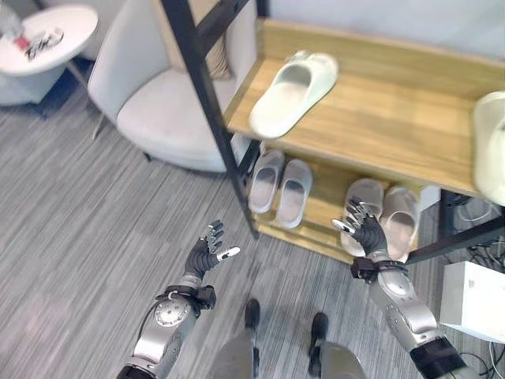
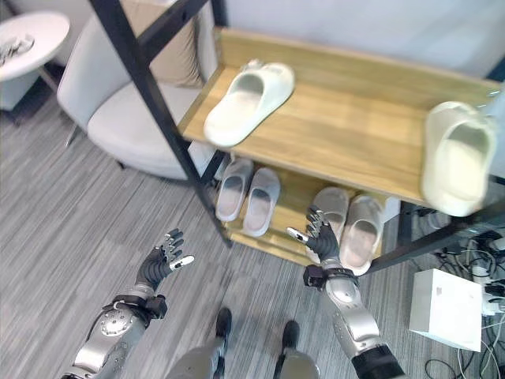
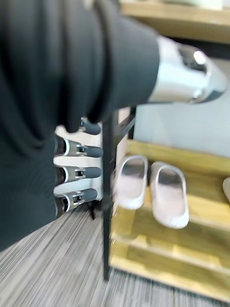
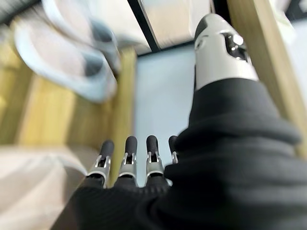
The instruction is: Arrange the slippers neatly on the shoe rack.
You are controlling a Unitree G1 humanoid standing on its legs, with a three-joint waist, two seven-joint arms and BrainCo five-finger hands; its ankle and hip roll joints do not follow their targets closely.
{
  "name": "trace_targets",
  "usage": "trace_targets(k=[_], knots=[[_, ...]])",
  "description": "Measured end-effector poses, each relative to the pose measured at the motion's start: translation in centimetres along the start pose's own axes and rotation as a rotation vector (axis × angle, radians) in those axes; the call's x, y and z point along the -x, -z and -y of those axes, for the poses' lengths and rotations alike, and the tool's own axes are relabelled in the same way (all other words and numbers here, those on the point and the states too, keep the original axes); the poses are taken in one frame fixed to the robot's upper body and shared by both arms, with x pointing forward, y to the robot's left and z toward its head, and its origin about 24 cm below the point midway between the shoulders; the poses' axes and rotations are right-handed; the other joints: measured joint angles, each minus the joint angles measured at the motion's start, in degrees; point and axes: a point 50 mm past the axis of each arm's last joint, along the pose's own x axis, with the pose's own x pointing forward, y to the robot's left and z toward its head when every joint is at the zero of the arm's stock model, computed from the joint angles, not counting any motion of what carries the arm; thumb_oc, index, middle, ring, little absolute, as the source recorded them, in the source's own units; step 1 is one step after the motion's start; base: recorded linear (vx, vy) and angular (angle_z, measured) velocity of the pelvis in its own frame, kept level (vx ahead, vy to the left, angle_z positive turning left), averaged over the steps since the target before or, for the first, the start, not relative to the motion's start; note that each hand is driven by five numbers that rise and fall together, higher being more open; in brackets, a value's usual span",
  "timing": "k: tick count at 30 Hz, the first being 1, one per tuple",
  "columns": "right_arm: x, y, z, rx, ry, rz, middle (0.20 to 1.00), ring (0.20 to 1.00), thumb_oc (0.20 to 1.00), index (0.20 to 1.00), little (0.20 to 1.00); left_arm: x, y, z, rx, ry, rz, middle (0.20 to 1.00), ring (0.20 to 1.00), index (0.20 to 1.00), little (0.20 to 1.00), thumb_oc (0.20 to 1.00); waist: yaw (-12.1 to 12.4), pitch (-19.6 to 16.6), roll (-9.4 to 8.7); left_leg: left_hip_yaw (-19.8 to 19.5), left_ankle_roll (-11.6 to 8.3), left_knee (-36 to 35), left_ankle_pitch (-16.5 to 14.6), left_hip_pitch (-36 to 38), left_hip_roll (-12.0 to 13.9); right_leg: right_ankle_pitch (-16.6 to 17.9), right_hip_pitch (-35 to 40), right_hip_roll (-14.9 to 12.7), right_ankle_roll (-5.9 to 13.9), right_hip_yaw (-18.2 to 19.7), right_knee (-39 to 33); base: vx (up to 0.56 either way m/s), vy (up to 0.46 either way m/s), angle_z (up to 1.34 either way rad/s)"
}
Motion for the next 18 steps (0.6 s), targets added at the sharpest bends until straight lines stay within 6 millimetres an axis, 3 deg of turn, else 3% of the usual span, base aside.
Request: trace_targets(k=[2, 4, 6, 8, 9, 10, 11, 12, 13, 16, 18], knots=[[2.4, 1.7, 0.3, -0.033, 0.036, -0.045, 1.000, 1.000, 1.000, 1.000, 1.000, 0.5, 0.9, 0.2, 0.021, -0.016, -0.033, 1.000, 1.000, 1.000, 1.000, 1.000, -1.1, -2.0, 0.50, 2.3, 0.07, 0.0, -0.9, 2.6, 0.1, 2.7, 4.5, 0.6, -0.36, 1.4, -5.7, 0.06, -0.004, -0.41], [4.4, 3.6, 1.2, 0.032, 0.012, -0.130, 1.000, 1.000, 1.000, 1.000, 1.000, 0.1, 1.9, 0.1, -0.104, 0.033, -0.093, 1.000, 1.000, 1.000, 1.000, 1.000, -3.2, -3.2, 2.10, 4.1, 0.10, 0.0, -1.0, 4.3, 0.2, 3.6, 5.6, 0.7, -0.55, 3.5, -7.0, 0.09, 0.023, -0.58], [7.4, 5.8, 3.1, 0.080, 0.003, -0.254, 1.000, 1.000, 1.000, 1.000, 1.000, 0.3, 3.0, -0.3, -0.414, 0.214, -0.172, 1.000, 1.000, 1.000, 1.000, 1.000, -6.6, -4.5, 3.61, 6.9, -0.49, -0.1, -2.8, 6.9, 0.9, 3.1, 6.1, 1.4, 0.26, 7.3, -7.1, 0.06, 0.019, -0.95], [8.1, 6.6, 4.8, 0.126, 0.026, -0.317, 1.000, 1.000, 1.000, 1.000, 1.000, 0.0, 2.7, 0.9, -0.550, 0.364, -0.169, 1.000, 1.000, 1.000, 1.000, 1.000, -10.1, -5.5, 4.16, 9.4, -1.12, -0.5, -4.1, 7.1, 1.0, 3.6, 4.7, 1.1, 0.21, 8.1, -7.1, 0.06, 0.019, -0.83], [8.5, 6.7, 5.5, 0.153, 0.010, -0.343, 1.000, 1.000, 1.000, 1.000, 1.000, 0.0, 0.7, 3.0, -0.643, 0.531, -0.086, 1.000, 1.000, 1.000, 1.000, 1.000, -10.3, -5.6, 4.08, 10.2, -1.12, -0.5, -4.1, 7.2, 1.0, 3.9, 4.3, 1.2, 0.12, 9.2, -7.1, 0.08, 0.009, -0.55], [8.5, 6.6, 6.2, 0.177, 0.005, -0.351, 1.000, 1.000, 1.000, 1.000, 1.000, 0.9, -3.0, 6.8, -0.677, 0.743, 0.118, 1.000, 1.000, 1.000, 1.000, 1.000, -10.6, -6.5, 4.09, 11.5, -0.35, -0.5, -4.6, 7.0, 0.9, 4.5, 3.6, 0.9, 0.19, 9.6, -7.0, 0.06, -0.006, -0.42], [8.4, 6.6, 6.2, 0.180, 0.001, -0.350, 1.000, 1.000, 1.000, 1.000, 1.000, 0.9, -4.7, 8.7, -0.674, 0.815, 0.207, 1.000, 1.000, 1.000, 1.000, 1.000, -11.5, -7.0, 4.59, 11.8, -0.33, -0.5, -4.7, 7.3, 0.8, 4.7, 3.6, 0.7, 0.47, 9.9, -7.0, 0.06, -0.018, -0.29], [7.9, 6.5, 5.8, 0.169, -0.013, -0.337, 1.000, 1.000, 1.000, 1.000, 1.000, 1.8, -9.1, 11.4, -0.689, 0.926, 0.417, 1.000, 1.000, 1.000, 1.000, 1.000, -11.0, -7.1, 4.62, 11.8, -0.30, -0.5, -4.6, 7.1, 0.7, 4.9, 3.5, 0.7, 0.56, 9.8, -7.0, 0.02, -0.021, -0.04], [7.2, 6.2, 5.3, 0.163, -0.027, -0.314, 1.000, 1.000, 1.000, 1.000, 1.000, 2.9, -12.1, 13.3, -0.634, 0.999, 0.580, 1.000, 1.000, 1.000, 1.000, 1.000, -11.2, -7.2, 4.35, 11.8, -0.31, -0.4, -4.6, 7.2, 0.7, 5.0, 3.6, 0.7, 0.73, 9.8, -7.0, 0.00, 0.000, 0.00], [6.1, 5.8, 4.0, 0.149, -0.070, -0.279, 1.000, 1.000, 1.000, 1.000, 1.000, 3.2, -15.4, 15.7, -0.394, 1.005, 0.743, 1.000, 1.000, 1.000, 1.000, 1.000, -11.2, -8.1, 4.59, 11.8, -0.26, -0.4, -4.1, 7.2, 0.7, 5.1, 3.6, 0.7, 0.97, 9.8, -7.0, 0.00, -0.020, 0.00], [5.4, 5.4, 3.3, 0.131, -0.077, -0.252, 1.000, 1.000, 1.000, 1.000, 1.000, 2.2, -16.5, 15.0, -0.276, 0.891, 0.769, 1.000, 1.000, 1.000, 1.000, 1.000, -10.8, -8.0, 4.47, 11.8, -0.23, -0.2, -3.9, 7.0, 0.8, 5.3, 3.7, 0.8, 0.86, 9.7, -7.0, 0.00, 0.000, 0.00]])
